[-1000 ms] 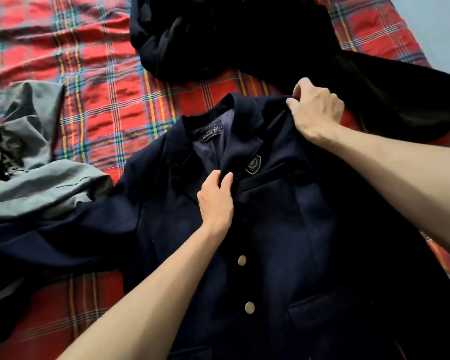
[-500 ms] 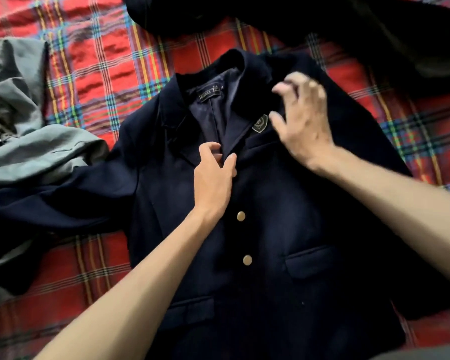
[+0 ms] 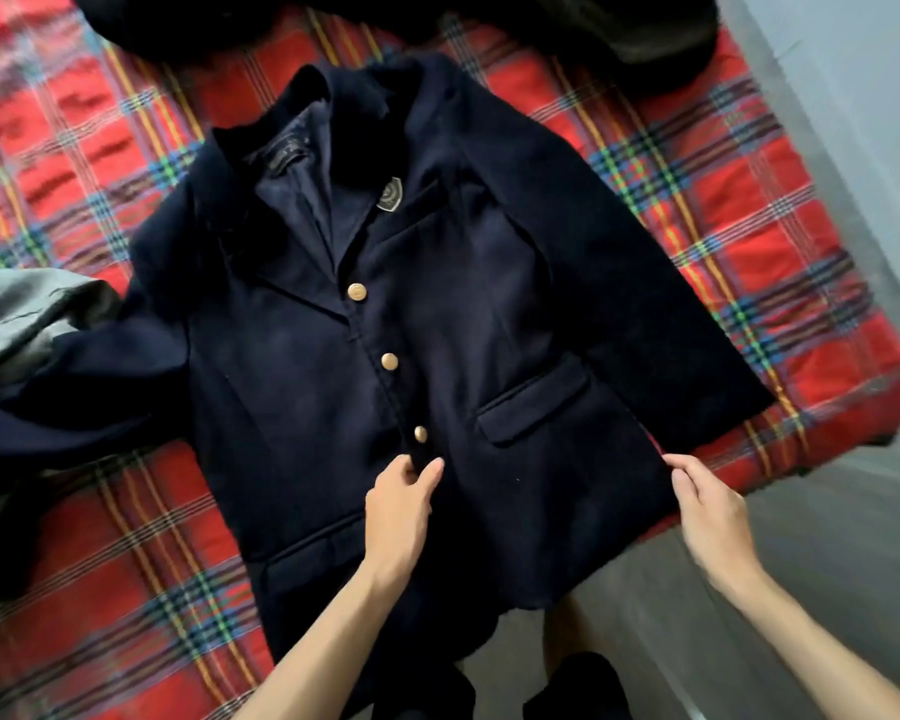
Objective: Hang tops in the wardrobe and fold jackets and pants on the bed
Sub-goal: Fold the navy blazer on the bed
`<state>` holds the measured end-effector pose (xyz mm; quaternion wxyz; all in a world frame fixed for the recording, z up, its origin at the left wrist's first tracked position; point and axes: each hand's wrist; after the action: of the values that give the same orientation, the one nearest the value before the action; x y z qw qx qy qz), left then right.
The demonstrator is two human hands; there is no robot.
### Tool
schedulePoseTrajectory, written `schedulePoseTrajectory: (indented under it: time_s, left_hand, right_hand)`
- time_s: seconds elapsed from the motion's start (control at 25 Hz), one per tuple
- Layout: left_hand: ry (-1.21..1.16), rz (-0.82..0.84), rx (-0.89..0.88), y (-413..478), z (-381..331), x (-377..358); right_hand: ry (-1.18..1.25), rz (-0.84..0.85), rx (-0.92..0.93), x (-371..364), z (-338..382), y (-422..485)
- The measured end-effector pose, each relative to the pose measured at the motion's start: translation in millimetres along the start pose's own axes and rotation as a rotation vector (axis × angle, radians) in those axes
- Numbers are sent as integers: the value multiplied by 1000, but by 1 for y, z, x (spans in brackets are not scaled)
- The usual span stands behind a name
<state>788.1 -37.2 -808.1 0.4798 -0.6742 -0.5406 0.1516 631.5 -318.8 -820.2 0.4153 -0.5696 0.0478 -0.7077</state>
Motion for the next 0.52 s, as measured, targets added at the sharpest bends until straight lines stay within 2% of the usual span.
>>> schedulePoseTrajectory:
  time_s: [0.12,0.24,0.4,0.52]
  left_hand:
    - [-171,73,71,-22,20,-11]
    - [-314,127,98,-37,28,-22]
    - [-419,137,89,-49,40,-34]
    - [-559,176,35,-52,44,-39]
  right_hand:
    - [327,207,-130,9,-22,-5]
    - [468,300,-104,6,-25,-7]
    - [425,111,16,-12,-26,8]
    - [247,-217,176,4,-29,1]
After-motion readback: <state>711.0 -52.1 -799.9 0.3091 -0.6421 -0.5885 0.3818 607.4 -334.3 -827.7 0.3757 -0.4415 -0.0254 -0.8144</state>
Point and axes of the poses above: each hand's wrist, its own y-axis towards the middle knuckle, its own x-axis out of the back of the hand, z = x × y, and after that the axes turned 5 degrees about -y, right-handed
